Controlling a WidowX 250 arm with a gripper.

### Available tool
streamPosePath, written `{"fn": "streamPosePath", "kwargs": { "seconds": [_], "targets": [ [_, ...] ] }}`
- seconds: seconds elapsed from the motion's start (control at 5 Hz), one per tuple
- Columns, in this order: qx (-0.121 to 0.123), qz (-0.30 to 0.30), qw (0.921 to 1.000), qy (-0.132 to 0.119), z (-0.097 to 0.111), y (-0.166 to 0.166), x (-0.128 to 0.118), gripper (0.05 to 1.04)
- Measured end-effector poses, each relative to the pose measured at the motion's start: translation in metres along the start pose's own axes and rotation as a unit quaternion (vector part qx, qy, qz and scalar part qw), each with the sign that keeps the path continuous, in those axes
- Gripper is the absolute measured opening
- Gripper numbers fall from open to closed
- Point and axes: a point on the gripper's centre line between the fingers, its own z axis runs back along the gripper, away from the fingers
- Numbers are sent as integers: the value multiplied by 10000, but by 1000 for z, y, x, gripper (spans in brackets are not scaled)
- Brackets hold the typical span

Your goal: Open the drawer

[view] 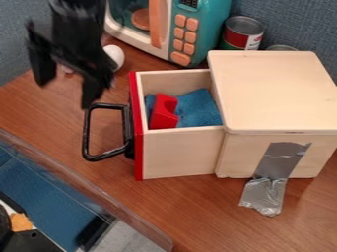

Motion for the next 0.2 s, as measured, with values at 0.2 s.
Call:
{"fn": "streamPosePath", "kwargs": {
  "seconds": [0.2],
  "targets": [
    [-169, -272, 9993, -177, 47, 6, -7, 1000]
  ]
}}
